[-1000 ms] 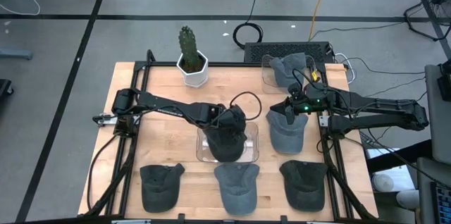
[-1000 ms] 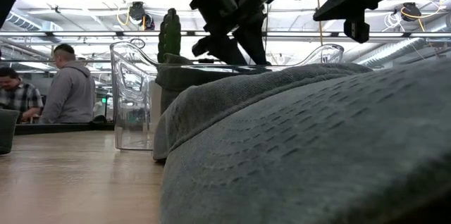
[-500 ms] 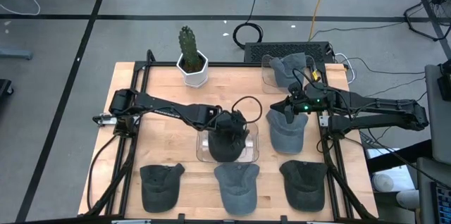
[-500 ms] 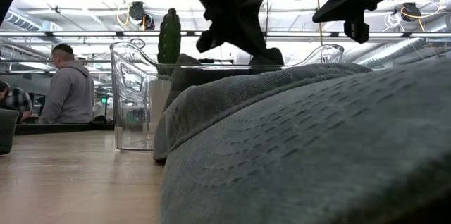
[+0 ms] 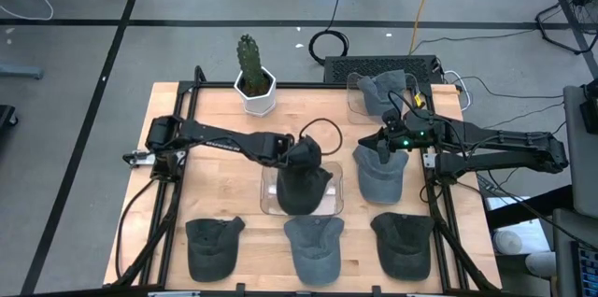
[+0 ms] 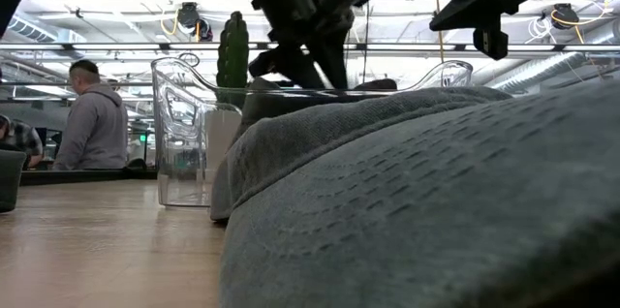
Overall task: Pick & Place hat
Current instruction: Put the top black cap into the bottom transparent bin, then put the right gray cap into the top transparent bin
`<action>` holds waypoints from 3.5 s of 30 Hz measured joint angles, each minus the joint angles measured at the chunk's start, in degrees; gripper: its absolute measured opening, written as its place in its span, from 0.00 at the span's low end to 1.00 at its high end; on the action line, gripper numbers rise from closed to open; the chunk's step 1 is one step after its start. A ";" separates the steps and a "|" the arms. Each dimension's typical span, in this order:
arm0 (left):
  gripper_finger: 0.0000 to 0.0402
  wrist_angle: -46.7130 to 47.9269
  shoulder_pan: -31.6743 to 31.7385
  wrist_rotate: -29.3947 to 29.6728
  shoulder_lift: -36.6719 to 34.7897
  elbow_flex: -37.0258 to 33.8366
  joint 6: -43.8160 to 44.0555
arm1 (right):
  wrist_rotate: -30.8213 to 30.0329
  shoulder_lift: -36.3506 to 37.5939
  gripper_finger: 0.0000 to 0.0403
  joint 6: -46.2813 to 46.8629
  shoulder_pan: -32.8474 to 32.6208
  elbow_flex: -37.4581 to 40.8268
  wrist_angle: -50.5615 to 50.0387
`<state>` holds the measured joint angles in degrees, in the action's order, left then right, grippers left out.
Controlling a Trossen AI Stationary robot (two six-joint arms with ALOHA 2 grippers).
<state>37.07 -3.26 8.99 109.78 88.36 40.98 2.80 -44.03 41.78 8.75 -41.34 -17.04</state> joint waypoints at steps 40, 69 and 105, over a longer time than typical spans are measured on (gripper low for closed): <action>0.28 19.11 2.02 -12.43 -4.67 -0.02 -1.24 | 0.23 0.83 0.00 0.34 -1.00 -0.02 1.62; 0.28 -21.51 1.80 -12.11 -33.81 -0.02 -20.80 | 1.81 -14.61 0.00 -20.92 -5.63 -25.79 -45.05; 0.28 -10.74 6.00 -5.46 -40.94 0.00 -25.73 | 4.80 -25.96 0.32 -32.72 -3.60 -15.59 -46.31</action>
<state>26.32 2.74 3.53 68.84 88.36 15.25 7.60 -69.99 9.06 5.16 -56.93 -63.35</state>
